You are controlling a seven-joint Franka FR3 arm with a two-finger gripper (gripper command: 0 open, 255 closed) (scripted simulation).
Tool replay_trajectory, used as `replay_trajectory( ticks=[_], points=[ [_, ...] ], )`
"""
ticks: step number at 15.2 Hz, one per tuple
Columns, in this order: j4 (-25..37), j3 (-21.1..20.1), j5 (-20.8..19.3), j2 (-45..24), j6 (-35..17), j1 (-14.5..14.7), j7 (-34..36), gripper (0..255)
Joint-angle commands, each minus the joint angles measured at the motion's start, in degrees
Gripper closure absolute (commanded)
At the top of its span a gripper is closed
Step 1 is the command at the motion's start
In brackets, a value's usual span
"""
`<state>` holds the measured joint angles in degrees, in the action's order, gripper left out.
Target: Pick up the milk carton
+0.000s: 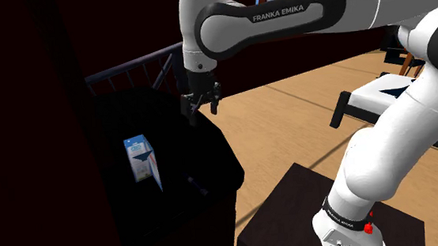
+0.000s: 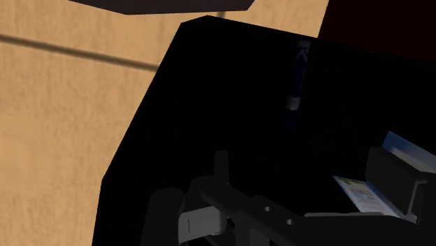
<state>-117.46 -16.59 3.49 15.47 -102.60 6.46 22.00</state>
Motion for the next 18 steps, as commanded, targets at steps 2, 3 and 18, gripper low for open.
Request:
replay_trajectory(
  ticks=[2,3,18],
  points=[
    [5.0,-2.4,-1.0,-6.0,-0.8,0.7,3.8,0],
    [6.8,-3.1,-1.5,-8.1,-0.9,1.0,5.1,0],
    [33.8,-7.4,-11.3,-36.4,0.5,9.0,18.9,0]
  ],
)
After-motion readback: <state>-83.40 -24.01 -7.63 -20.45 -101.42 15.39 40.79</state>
